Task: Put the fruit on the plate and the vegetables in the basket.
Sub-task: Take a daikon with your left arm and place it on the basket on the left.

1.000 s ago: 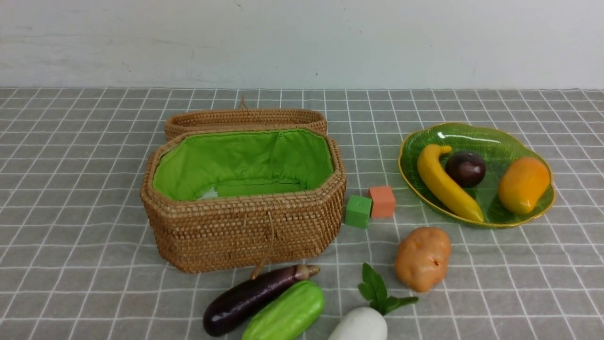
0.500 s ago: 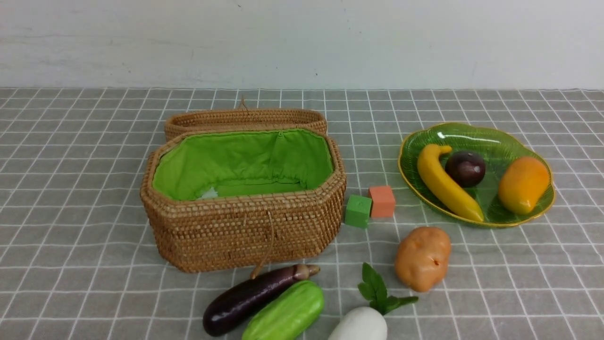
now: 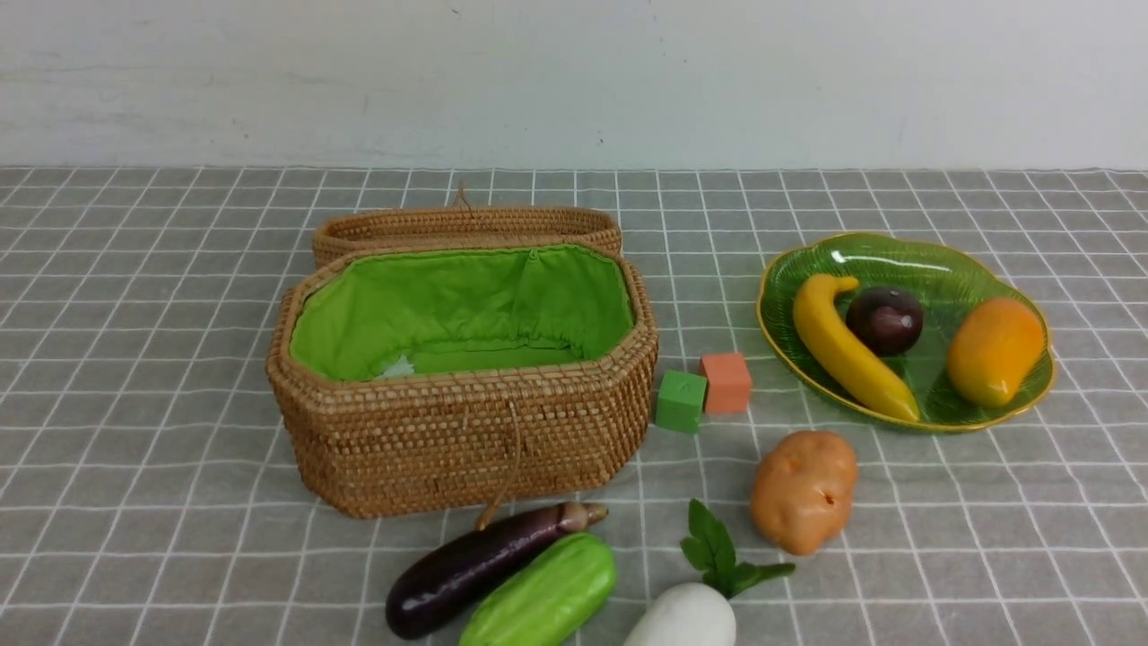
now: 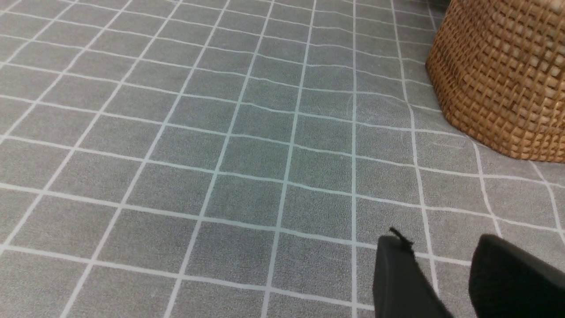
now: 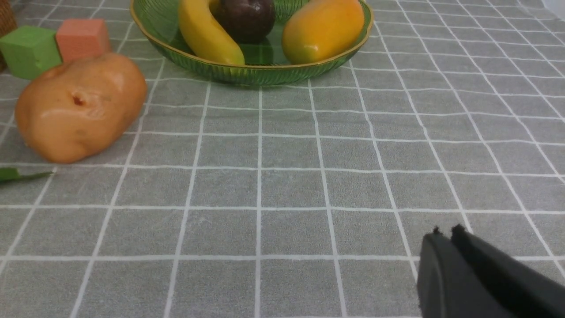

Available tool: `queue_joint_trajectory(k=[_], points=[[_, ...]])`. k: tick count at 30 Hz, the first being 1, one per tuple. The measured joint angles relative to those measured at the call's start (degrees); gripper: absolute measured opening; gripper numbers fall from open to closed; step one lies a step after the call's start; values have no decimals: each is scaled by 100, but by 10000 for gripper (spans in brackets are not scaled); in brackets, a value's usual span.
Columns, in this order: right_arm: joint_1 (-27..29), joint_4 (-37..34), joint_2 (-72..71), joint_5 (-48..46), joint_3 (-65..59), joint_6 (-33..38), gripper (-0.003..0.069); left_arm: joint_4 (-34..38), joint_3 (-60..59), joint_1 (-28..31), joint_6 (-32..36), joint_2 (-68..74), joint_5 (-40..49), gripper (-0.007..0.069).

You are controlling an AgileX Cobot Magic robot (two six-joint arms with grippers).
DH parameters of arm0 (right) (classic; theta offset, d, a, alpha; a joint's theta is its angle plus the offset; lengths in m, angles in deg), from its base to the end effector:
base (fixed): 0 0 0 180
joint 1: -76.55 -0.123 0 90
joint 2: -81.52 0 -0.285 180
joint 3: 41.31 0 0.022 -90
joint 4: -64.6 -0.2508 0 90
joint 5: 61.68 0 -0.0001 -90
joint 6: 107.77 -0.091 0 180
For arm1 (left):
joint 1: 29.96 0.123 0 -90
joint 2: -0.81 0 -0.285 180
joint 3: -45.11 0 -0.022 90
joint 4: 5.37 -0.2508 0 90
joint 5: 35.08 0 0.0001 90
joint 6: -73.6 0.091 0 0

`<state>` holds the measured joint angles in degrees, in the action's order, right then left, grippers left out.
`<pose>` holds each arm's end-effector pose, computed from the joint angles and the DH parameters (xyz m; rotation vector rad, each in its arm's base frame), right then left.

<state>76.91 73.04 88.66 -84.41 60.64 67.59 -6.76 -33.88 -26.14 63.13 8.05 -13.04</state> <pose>0.0518 -0.0055 0.1737 -0.0068 1.8803 -0.0954 0.0523 0.0043 0.1687 -0.2201 1.8771 -0.0553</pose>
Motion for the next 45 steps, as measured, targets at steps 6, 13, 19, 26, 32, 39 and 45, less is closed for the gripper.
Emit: queue_joint_trajectory(k=[6, 13, 19, 26, 32, 39, 45], points=[[0, 0, 0, 0, 0, 0, 26, 0, 0, 0, 0, 0, 0, 239], [0, 0, 0, 0, 0, 0, 35, 139, -4, 0, -158, 0, -723, 239], [0, 0, 0, 8, -2, 0, 44, 1257, -4, 0, -935, 0, -2639, 239], [0, -5, 0, 8, -2, 0, 53, 1339, 720, 0, -995, 37, -3062, 239], [0, -5, 0, 8, -2, 0, 64, 351, 3561, 0, -902, 1658, -541, 239], [0, -5, 0, 8, -2, 0, 74, -11, 4501, 0, -903, 3251, 733, 239], [0, -5, 0, 8, -2, 0, 74, 250, 4530, -609, -787, 4146, 1000, 239]])
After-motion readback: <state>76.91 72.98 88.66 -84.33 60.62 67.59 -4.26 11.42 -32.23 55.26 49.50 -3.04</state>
